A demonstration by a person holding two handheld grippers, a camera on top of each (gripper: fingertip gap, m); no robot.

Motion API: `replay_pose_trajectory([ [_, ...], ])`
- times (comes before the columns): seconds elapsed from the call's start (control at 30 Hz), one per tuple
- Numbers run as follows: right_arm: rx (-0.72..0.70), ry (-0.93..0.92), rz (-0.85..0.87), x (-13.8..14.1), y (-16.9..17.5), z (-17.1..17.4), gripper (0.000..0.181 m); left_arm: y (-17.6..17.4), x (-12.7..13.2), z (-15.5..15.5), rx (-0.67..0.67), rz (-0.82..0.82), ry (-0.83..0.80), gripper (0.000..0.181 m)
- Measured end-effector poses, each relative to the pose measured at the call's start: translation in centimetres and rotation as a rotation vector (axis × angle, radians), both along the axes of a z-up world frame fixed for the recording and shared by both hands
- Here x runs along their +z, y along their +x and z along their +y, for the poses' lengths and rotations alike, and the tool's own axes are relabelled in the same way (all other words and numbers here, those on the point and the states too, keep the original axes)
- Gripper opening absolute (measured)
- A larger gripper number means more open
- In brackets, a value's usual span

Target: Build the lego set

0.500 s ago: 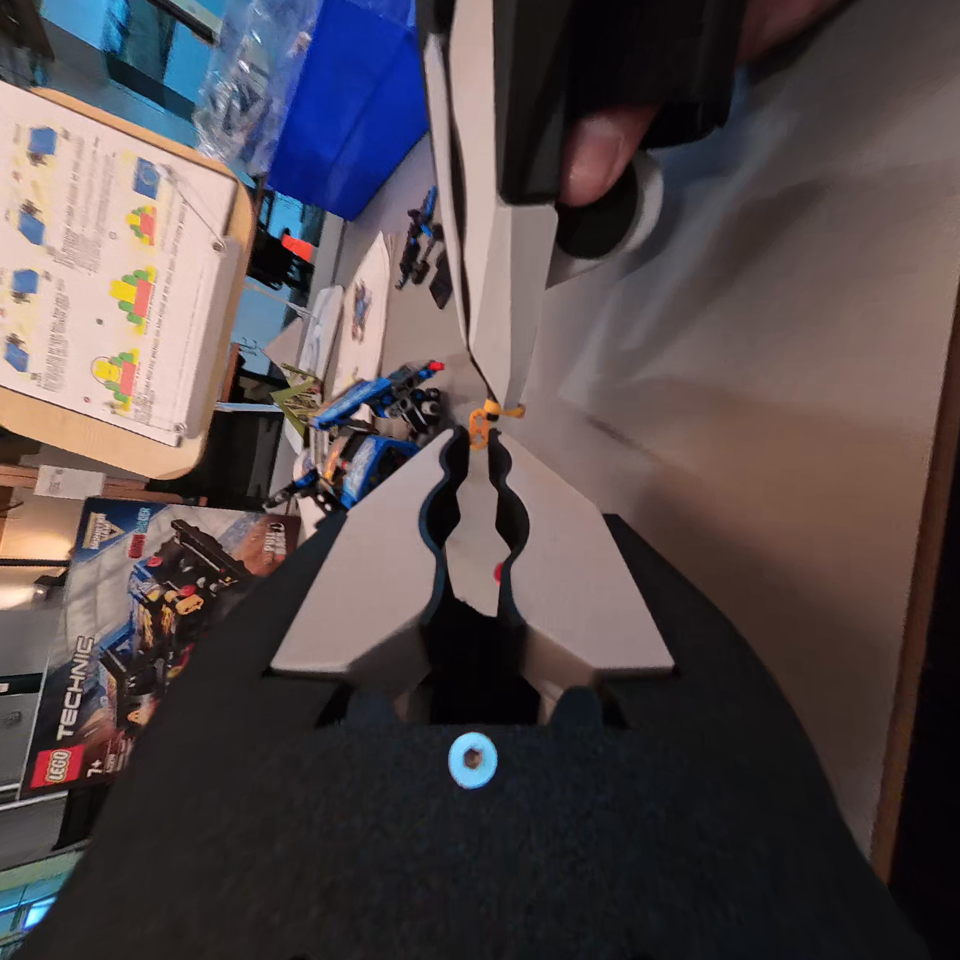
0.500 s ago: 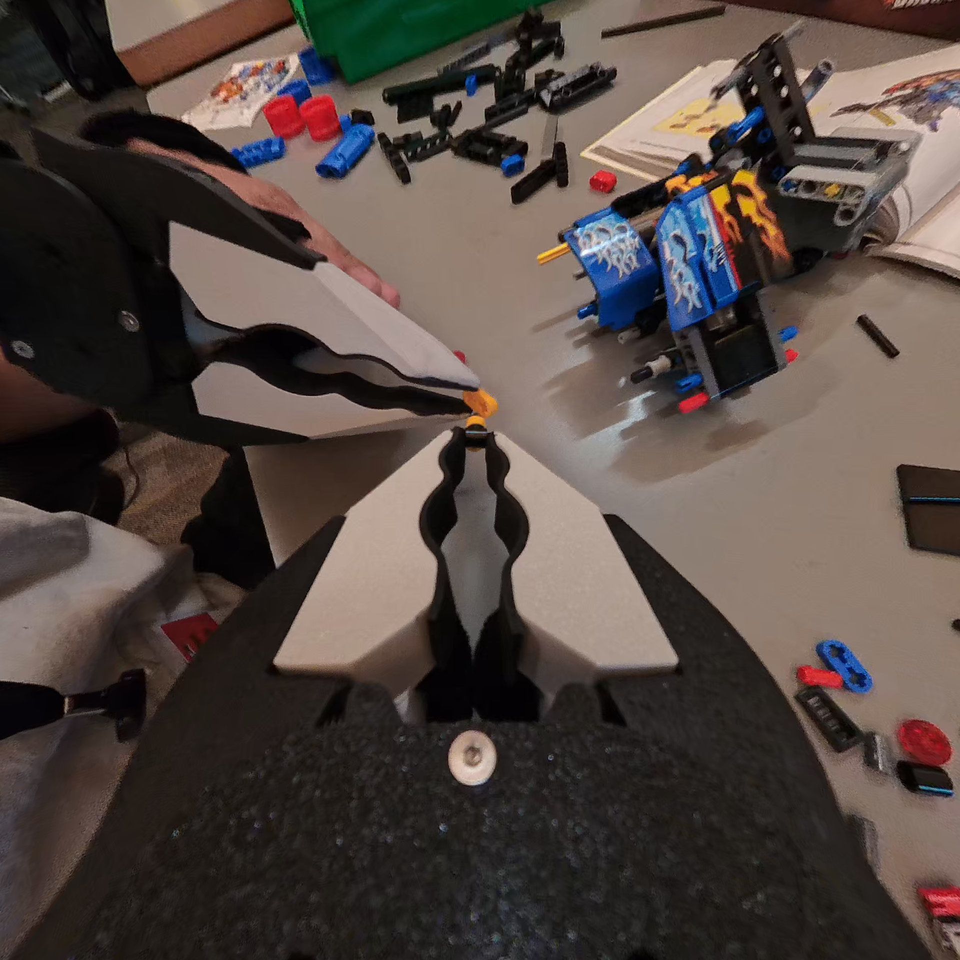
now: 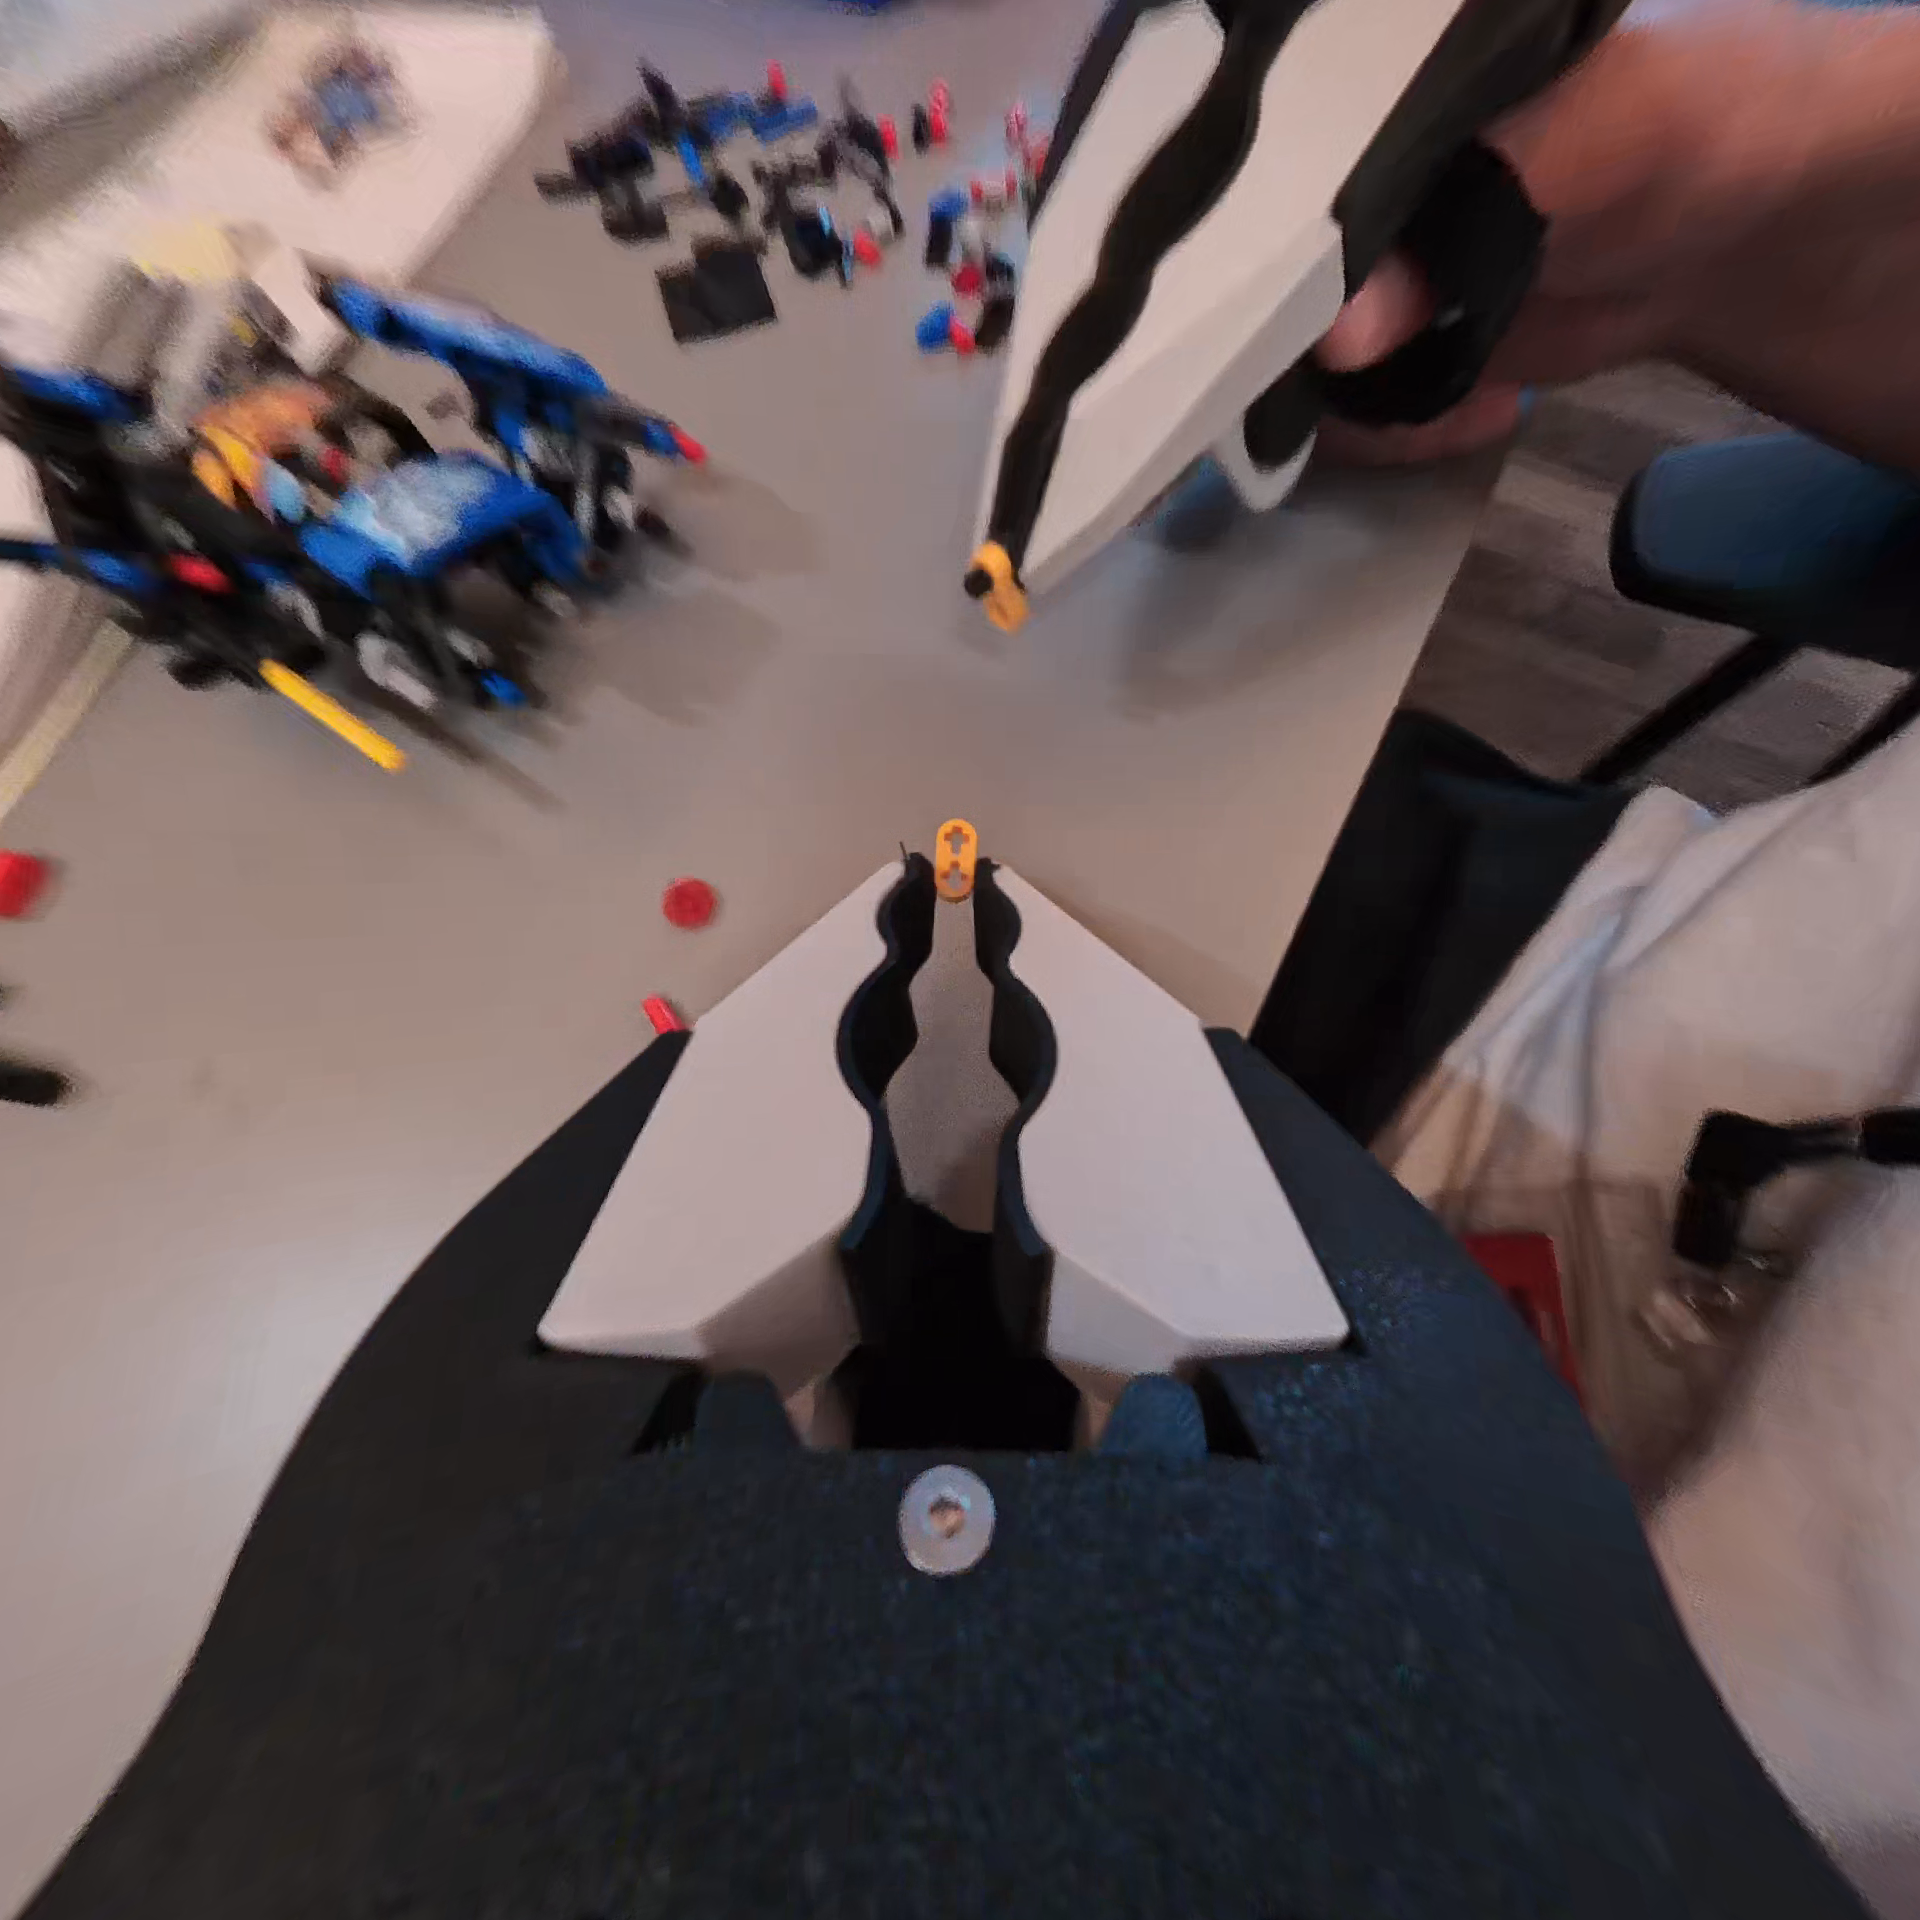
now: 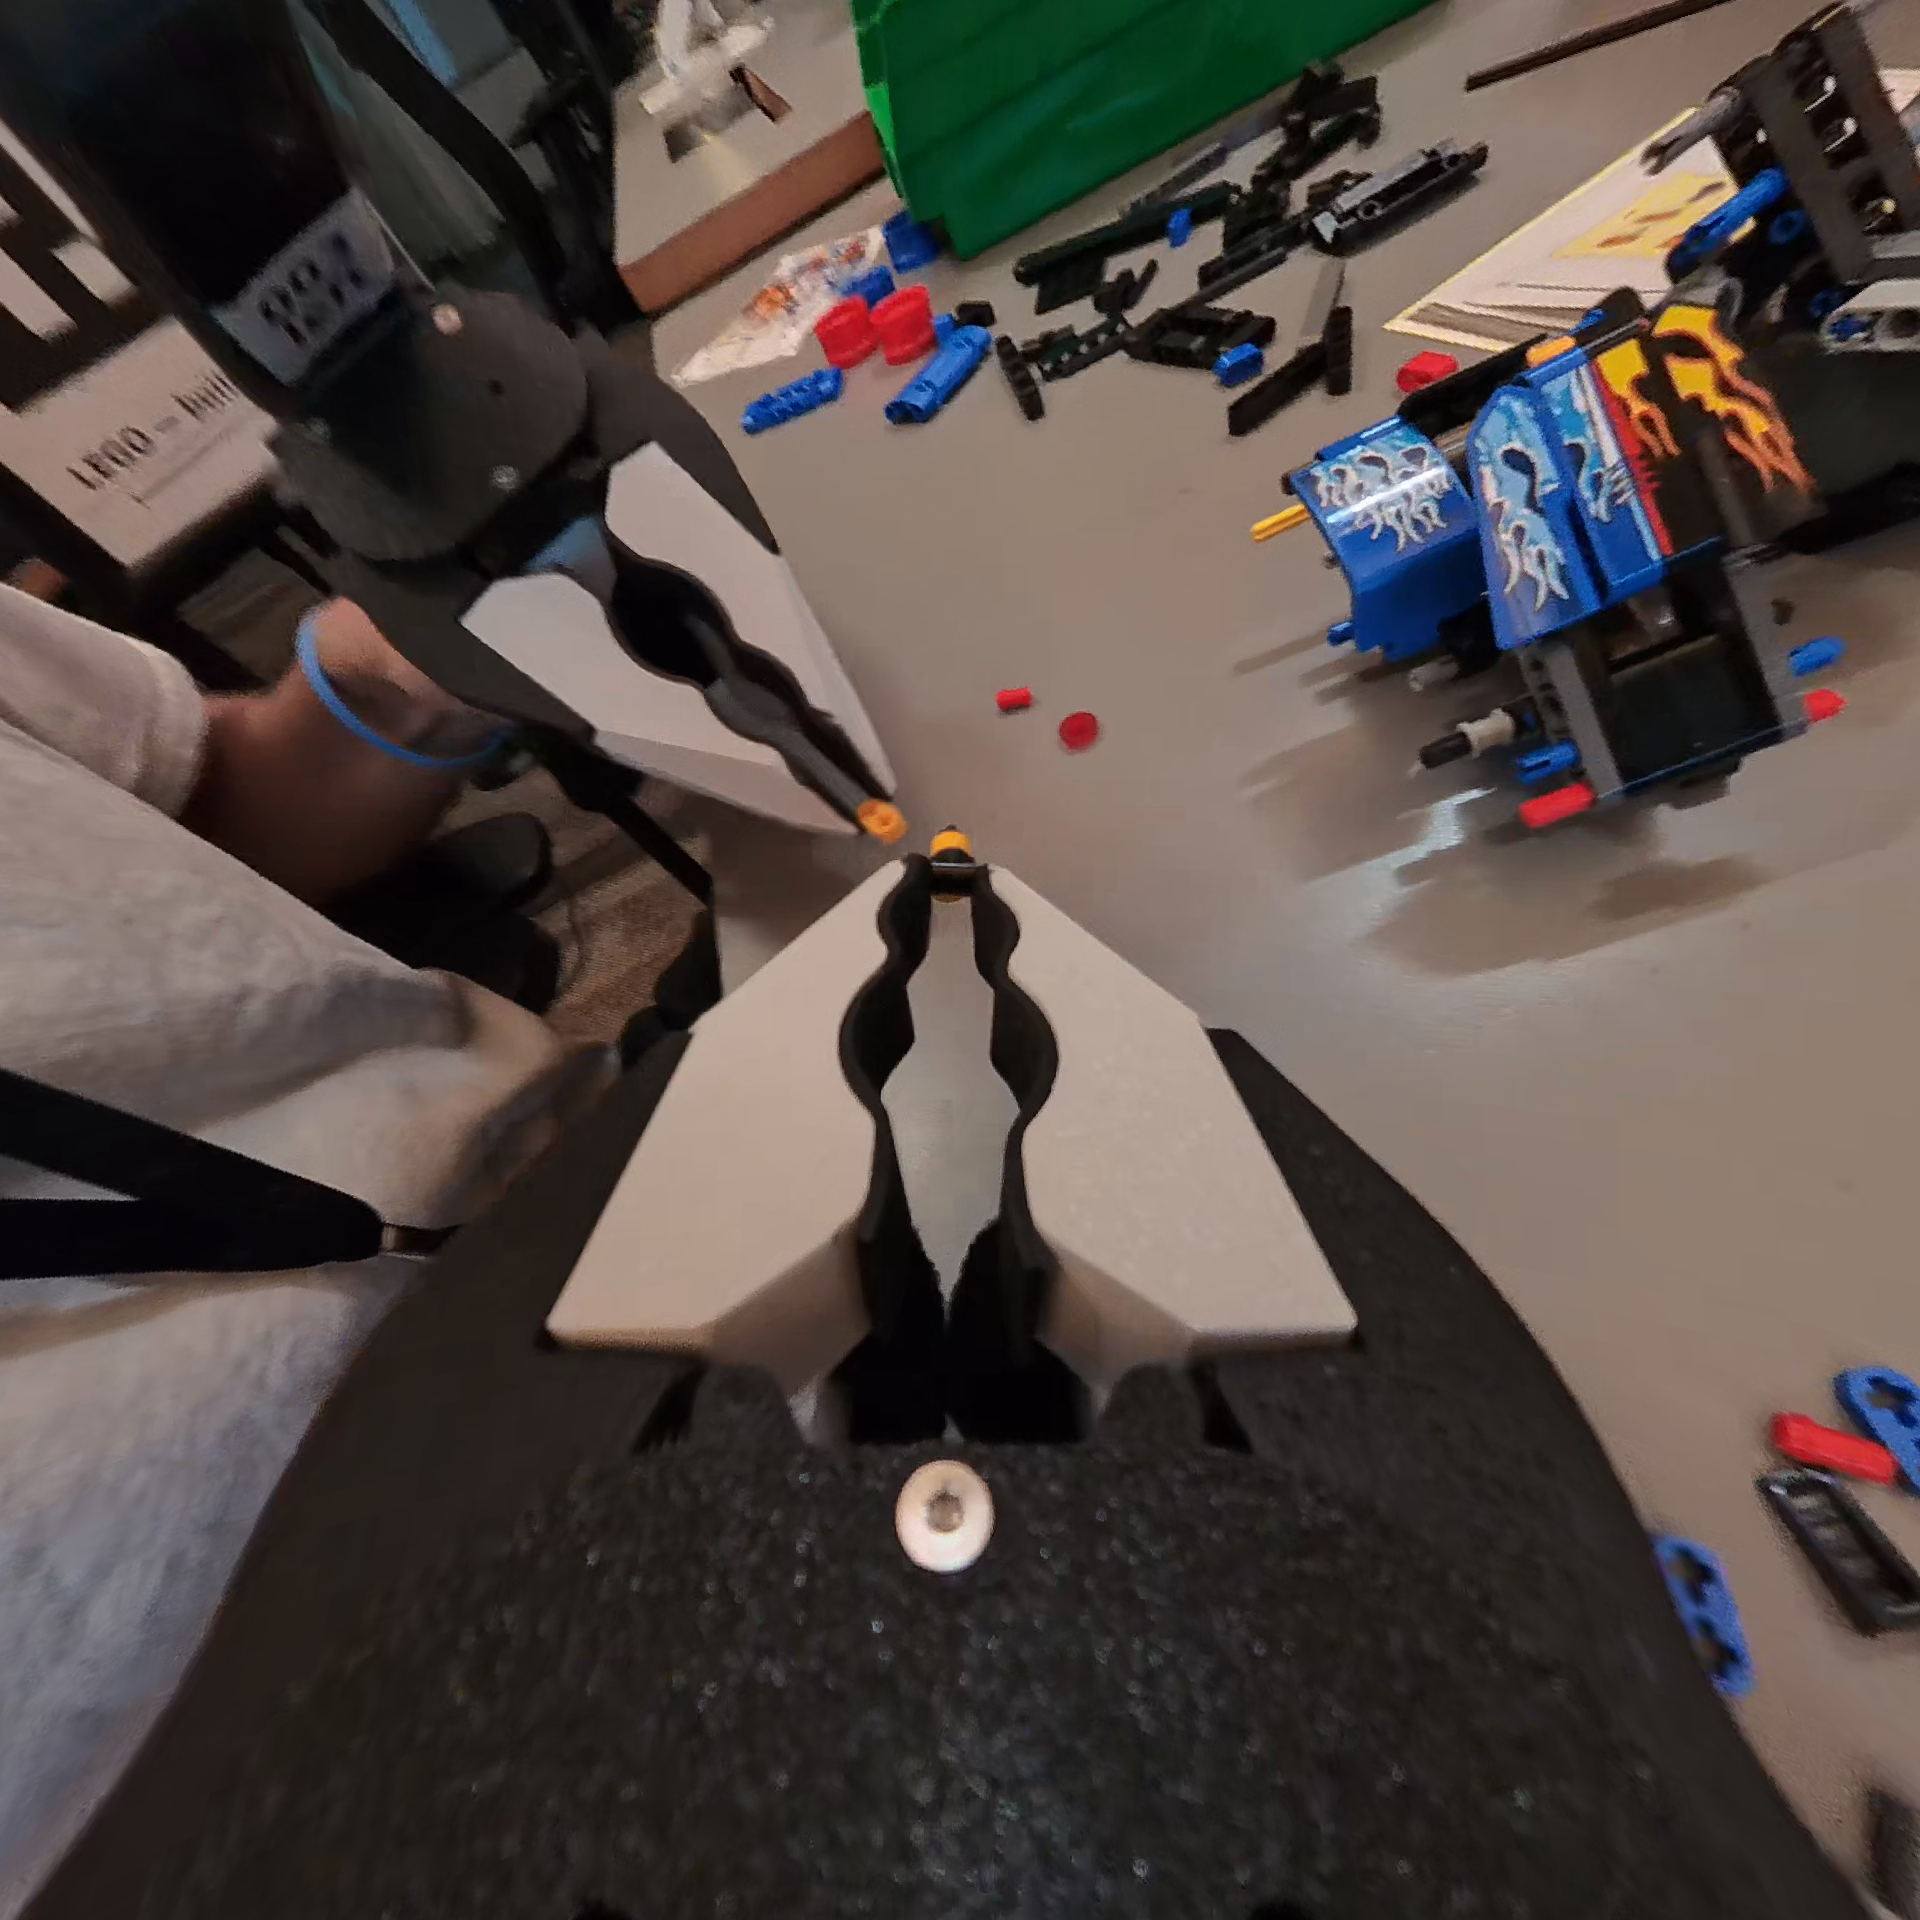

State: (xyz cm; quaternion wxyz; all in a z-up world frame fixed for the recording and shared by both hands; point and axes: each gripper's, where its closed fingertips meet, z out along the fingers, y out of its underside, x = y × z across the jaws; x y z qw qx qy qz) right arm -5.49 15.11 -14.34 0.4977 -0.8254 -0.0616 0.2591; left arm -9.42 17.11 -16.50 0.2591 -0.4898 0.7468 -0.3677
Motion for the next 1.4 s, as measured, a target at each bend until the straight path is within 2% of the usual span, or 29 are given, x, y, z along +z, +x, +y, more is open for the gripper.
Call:
replay_pose_trajectory([
  [0.07, 0.018, 0.031, 0.118, 1.0, -0.4, 0.0, 0.007, 1.0, 2.4, -0.4, 0.001, -0.169, -0.026, 0.006],
  [0.13, 0.049, 0.093, 0.226, 2.6, -0.8, -0.1, 0.007, 1.6, 4.8, -1.1, 0.0, -0.299, -0.164, 0.006],
  [0.27, 0.098, 0.273, 0.36, 5.7, -1.3, -0.6, 0.007, 2.1, 7.7, -1.8, -0.028, -0.386, -0.48, 0.005],
  [0.43, 0.098, 0.306, 0.348, 6.1, -1.3, -0.5, 0.006, 2.2, 8.8, -3.0, -0.108, -0.392, -0.693, 0.005],
  [0.6, 0.092, 0.313, 0.349, 6.1, -1.1, -0.7, 0.006, 2.3, 9.2, -2.6, -0.099, -0.401, -0.764, 0.005],
  [0.8, 0.097, 0.314, 0.345, 6.1, -1.2, -0.7, 0.007, 2.4, 8.7, -3.2, -0.136, -0.326, -0.814, 0.005],
  [1.1, 0.085, 0.289, 0.279, 5.5, -1.2, -0.7, 0.007, 2.6, 8.1, -2.9, -0.181, -0.117, -1.057, 0.004],
  [1.4, 0.088, 0.256, 0.293, 5.2, -1.2, -0.6, 0.006, 2.3, 7.4, -3.3, -0.276, 0.014, -1.062, 0.004],
])
